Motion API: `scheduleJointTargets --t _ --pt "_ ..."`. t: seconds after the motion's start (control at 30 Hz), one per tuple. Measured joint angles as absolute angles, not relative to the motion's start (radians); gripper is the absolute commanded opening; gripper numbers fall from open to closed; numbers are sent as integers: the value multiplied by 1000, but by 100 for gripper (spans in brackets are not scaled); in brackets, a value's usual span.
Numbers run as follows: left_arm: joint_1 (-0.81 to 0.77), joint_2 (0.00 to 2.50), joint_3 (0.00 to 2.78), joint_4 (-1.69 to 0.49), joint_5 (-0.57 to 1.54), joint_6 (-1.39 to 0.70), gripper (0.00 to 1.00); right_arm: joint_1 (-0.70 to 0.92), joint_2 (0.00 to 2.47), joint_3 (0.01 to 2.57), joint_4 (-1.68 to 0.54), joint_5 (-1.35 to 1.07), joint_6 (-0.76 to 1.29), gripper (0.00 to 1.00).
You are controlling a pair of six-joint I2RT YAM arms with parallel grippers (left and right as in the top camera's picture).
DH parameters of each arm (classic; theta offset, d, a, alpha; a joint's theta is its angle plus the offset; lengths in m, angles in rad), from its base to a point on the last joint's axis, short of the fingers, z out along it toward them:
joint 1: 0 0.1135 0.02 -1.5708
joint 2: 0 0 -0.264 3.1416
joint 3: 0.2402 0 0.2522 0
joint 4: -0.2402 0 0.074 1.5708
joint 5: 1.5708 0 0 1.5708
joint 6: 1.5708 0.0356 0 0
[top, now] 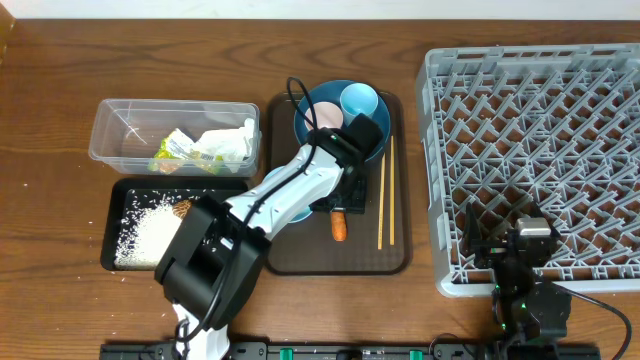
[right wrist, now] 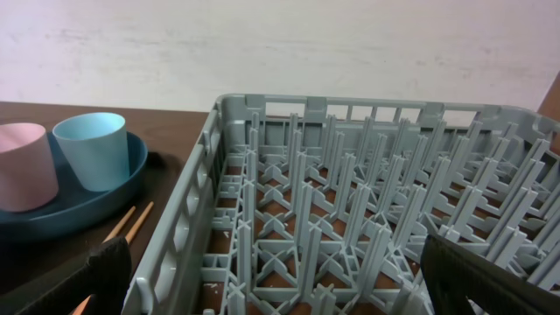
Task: Sort waste into correct bins and load items into the dishwasher rack
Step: 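Lower the left gripper and grasp the orange carrot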
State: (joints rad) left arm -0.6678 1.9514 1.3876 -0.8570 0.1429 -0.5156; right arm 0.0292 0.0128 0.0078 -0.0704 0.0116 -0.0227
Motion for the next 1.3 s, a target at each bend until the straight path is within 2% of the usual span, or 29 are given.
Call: scheduleJointTargets --t 0.23,0.33,0.53,0.77,0.9,1.3 --pt "-669 2035 1388 -853 158 -515 56 29 13 8 -71 12 -23 99" --pt "-668 2038 1388 -853 159 -516 50 29 13 8 -70 12 -23 99" --pt "-667 2038 1388 -855 159 -512 47 29 13 8 -70 12 -23 99" --pt "-667 2038 1388 -860 159 -508 29 29 13 8 -70 12 -23 99" --pt "-667 2038 1390 -866 159 -497 24 29 13 8 -70 12 -23 99" --pt "-667 1975 1398 -879 159 -496 24 29 13 8 -70 12 -23 99"
